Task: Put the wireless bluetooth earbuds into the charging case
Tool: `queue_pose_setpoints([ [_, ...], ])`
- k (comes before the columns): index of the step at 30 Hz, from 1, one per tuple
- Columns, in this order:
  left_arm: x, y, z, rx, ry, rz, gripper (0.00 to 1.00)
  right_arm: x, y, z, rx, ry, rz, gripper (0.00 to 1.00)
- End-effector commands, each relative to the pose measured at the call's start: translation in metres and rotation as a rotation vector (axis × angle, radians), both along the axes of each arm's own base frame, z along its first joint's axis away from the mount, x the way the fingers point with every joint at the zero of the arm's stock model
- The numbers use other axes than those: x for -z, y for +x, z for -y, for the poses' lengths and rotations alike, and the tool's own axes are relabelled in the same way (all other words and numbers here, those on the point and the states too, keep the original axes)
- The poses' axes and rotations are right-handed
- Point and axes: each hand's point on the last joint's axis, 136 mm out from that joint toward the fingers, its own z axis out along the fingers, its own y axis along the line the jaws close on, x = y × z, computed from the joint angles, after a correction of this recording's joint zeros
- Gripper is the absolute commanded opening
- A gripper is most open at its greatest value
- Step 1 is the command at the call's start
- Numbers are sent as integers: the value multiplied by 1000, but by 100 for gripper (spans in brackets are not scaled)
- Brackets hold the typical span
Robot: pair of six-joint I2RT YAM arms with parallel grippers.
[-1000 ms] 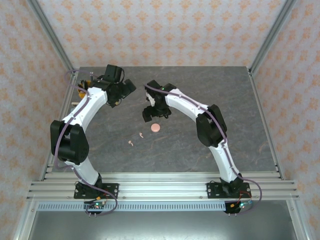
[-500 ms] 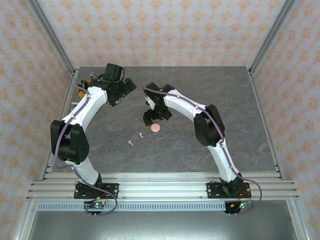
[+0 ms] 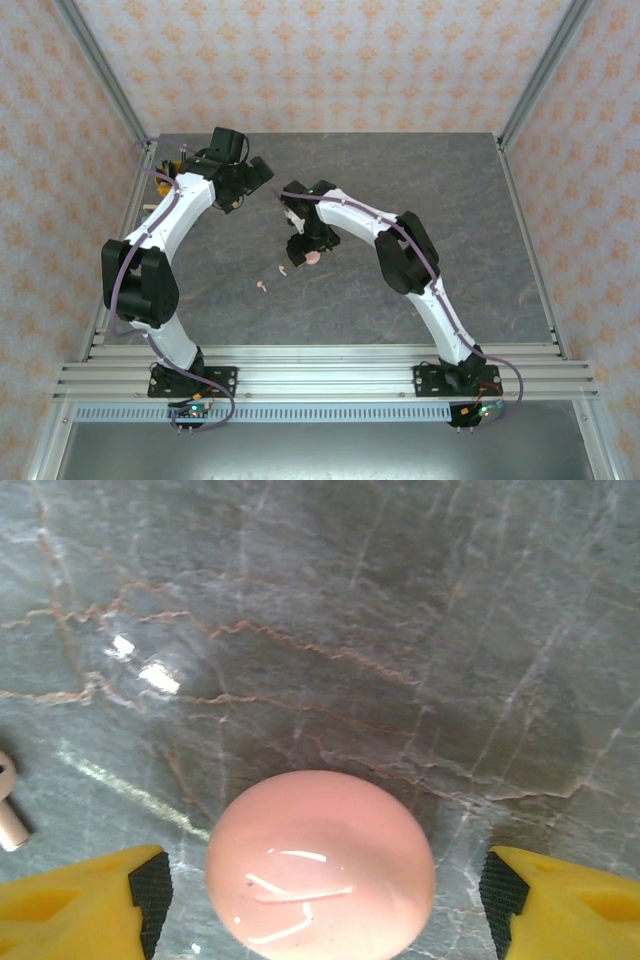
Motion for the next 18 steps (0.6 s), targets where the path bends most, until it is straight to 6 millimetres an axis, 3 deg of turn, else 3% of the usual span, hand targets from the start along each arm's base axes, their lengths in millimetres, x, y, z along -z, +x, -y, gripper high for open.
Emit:
queue_pose_setpoints([
  [1,-13,2,-3,-17,-21,35,100,4,2,16,50,-87,30,79],
  [11,-8,-3,-3,-24,-34,31,100,4,13,9,193,-59,86,70],
  [18,-9,-5,-4,-28,-29,30,100,3,20,19,264,-104,130,55],
])
